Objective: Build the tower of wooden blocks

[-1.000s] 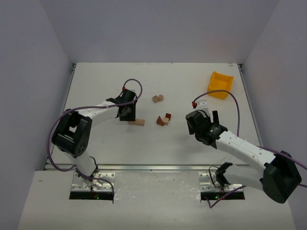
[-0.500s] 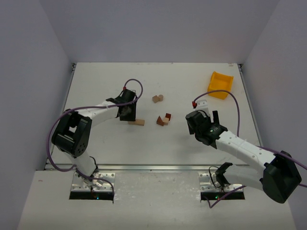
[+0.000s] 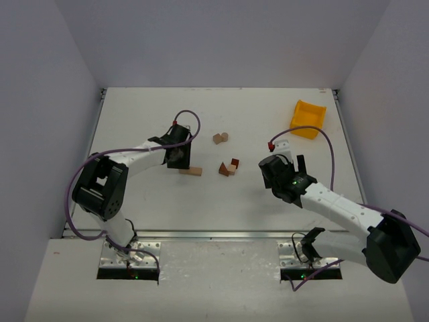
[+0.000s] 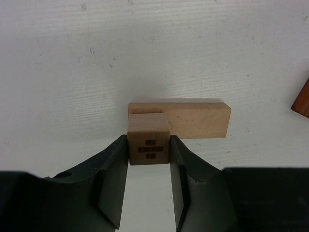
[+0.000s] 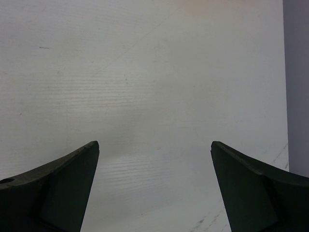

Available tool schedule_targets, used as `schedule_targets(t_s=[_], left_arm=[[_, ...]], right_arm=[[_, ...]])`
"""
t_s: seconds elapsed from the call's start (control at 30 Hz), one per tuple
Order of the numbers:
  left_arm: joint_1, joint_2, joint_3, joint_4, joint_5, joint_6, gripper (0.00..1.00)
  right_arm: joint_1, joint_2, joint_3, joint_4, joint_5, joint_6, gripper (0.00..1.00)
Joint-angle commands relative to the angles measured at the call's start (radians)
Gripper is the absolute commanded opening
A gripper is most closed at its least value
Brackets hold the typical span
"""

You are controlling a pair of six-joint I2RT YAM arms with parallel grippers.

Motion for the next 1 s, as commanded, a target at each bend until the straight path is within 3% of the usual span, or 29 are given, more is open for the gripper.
schedule_targets(t_s=[0.0,0.6,0.77,0.8,0.83,0.97], left_arm=[[0.012,-0.018,0.040,0.023,-0.007,0.010,0.34],[0.012,-0.044,0.042,0.024,-0.009,0.004,0.53],[0.012,-0.110,0.056,0.022,0.018,0.003,0.78],[0.012,-0.135,0.058,0.033,0.040,0.004,0.92],[0.012,-0.151,0.061,0.039,0.051,0.007,0.99],[0.012,-0.204,0.102,0.040,0.074,0.012,1.00]], right_arm=[[0.001,0.007,0.037,-0.003,0.038,0.002,0.99],[0.001,0.007,0.039,-0.003,0.031,0.001,0.99],[0.003,0.004,0.039,0.000,0.025,0.002,0.99],[0.003,0.004,0.038,0.009,0.018,-0.004,0.99],[0.003,0.004,0.036,0.014,0.012,-0.008,0.99],[0.003,0.007,0.039,0.030,-0.021,-0.019,0.99]])
